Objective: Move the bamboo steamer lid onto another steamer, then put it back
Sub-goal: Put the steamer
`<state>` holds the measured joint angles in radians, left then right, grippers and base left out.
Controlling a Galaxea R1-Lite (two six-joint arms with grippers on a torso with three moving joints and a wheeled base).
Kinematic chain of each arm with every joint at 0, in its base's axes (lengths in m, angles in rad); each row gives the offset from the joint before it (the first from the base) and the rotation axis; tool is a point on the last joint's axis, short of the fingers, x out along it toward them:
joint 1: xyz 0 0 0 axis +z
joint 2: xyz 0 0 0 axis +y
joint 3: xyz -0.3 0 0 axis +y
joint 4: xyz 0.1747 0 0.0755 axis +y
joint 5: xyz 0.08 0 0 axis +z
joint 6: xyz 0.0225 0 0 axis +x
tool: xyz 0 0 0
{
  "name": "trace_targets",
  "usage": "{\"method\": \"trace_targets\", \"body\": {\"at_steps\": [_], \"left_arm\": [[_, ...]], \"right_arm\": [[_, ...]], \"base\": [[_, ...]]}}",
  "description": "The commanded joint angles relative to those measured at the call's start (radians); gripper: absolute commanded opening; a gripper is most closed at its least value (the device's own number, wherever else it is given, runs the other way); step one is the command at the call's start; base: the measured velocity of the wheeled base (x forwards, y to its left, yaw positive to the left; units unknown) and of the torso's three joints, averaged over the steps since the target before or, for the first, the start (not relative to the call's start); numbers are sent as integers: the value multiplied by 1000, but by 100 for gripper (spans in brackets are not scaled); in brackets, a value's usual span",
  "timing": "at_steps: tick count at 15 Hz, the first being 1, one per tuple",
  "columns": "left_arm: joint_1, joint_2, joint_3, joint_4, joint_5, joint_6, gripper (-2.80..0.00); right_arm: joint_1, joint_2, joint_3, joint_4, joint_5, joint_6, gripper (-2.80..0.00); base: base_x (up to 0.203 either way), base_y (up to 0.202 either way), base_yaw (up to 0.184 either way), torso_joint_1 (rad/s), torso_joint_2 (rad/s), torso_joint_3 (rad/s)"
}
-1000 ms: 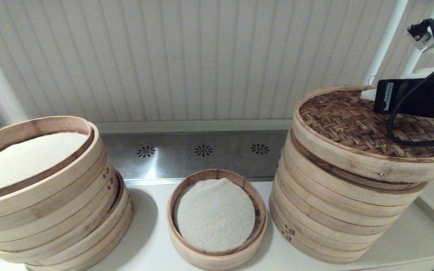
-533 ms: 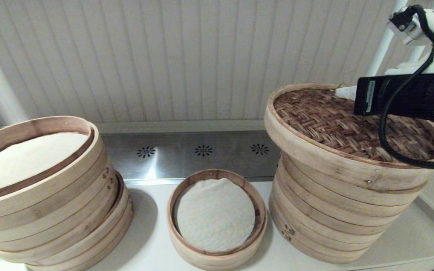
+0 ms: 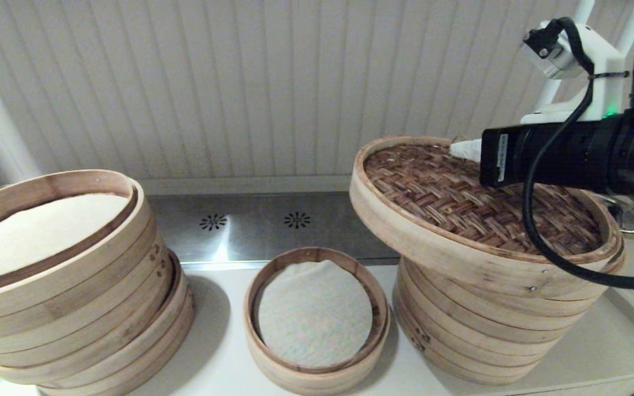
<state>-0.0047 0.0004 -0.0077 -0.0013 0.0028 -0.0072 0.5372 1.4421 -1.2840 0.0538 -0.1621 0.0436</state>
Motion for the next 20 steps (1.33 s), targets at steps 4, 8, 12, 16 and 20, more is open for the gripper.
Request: {"method": "trace_targets", "body": {"at_steps": [4,8,12,16,20], "left_arm": [[0,0,0,0,0,0,-280],[0,0,0,0,0,0,-280],[0,0,0,0,0,0,-280],[0,0,0,0,0,0,-280],[0,0,0,0,0,0,-280]], "right_arm": [[70,45,-40,-1,-14,0,-280],[115,74,-63,0,-17,-3,-280],[159,120,-104,0,-16,-2,-280],[199,183,-141,-2,-16,0,-280],[246,242,-187,-8,-23,2,-280]], "base": [[0,0,0,0,0,0],[0,0,0,0,0,0],[0,0,0,0,0,0],[0,0,0,0,0,0],[0,0,0,0,0,0]]}}
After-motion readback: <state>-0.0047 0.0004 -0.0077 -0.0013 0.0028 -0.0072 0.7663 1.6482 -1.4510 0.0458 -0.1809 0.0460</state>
